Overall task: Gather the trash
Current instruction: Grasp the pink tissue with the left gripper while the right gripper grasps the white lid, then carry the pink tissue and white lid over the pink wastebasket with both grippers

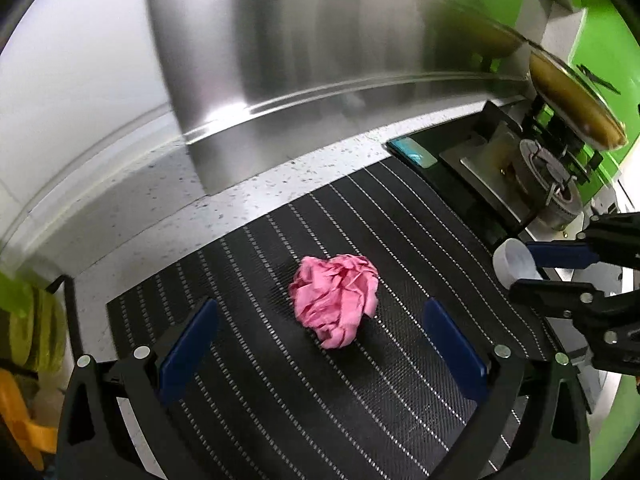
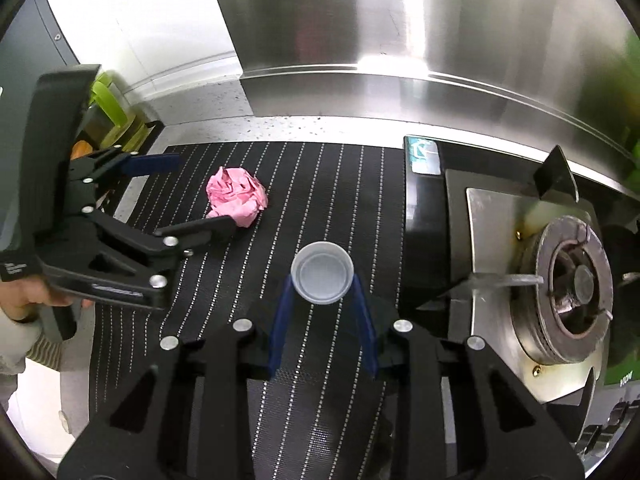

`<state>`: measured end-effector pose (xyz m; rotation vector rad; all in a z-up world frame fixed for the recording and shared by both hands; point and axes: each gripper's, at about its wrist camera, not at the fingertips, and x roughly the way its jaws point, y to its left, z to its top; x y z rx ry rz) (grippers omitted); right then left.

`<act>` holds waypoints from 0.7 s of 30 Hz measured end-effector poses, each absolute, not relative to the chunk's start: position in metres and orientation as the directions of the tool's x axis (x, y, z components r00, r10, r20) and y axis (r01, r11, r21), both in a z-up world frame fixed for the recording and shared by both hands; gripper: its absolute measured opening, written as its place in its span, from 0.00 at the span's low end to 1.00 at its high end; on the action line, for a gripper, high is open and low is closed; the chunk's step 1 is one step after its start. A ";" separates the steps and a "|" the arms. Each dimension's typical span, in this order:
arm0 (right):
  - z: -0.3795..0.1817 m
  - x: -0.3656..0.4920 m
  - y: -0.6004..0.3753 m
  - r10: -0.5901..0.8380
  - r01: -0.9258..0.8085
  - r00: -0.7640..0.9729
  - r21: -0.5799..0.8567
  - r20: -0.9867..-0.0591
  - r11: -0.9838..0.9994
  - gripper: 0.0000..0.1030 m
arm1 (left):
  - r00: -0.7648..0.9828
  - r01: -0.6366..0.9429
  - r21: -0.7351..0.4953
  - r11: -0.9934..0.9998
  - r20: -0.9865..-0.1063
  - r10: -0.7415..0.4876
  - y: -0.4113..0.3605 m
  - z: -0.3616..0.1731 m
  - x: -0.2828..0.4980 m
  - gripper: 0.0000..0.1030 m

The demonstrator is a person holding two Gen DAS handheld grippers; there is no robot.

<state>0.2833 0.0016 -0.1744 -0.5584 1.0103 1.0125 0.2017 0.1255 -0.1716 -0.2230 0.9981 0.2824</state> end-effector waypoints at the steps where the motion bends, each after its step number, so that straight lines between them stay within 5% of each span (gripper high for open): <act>1: -0.175 0.284 0.000 0.428 -0.889 0.163 0.056 -0.889 0.455 0.30 | 0.511 -0.326 -0.057 0.944 -0.851 0.125 0.125 -0.174 0.204 0.95; 5: -0.176 0.284 -0.002 0.428 -0.887 0.167 0.055 -0.888 0.459 0.30 | 0.497 -0.313 -0.064 0.948 -0.861 0.106 0.124 -0.184 0.212 0.77; 9: -0.176 0.284 -0.006 0.431 -0.883 0.172 0.055 -0.886 0.466 0.30 | 0.478 -0.301 -0.066 0.951 -0.874 0.091 0.123 -0.193 0.216 0.41; 21: -0.135 0.247 -0.053 0.467 -0.821 0.269 0.053 -0.842 0.568 0.30 | 0.525 -0.258 -0.088 0.962 -0.849 0.063 0.094 -0.146 0.174 0.36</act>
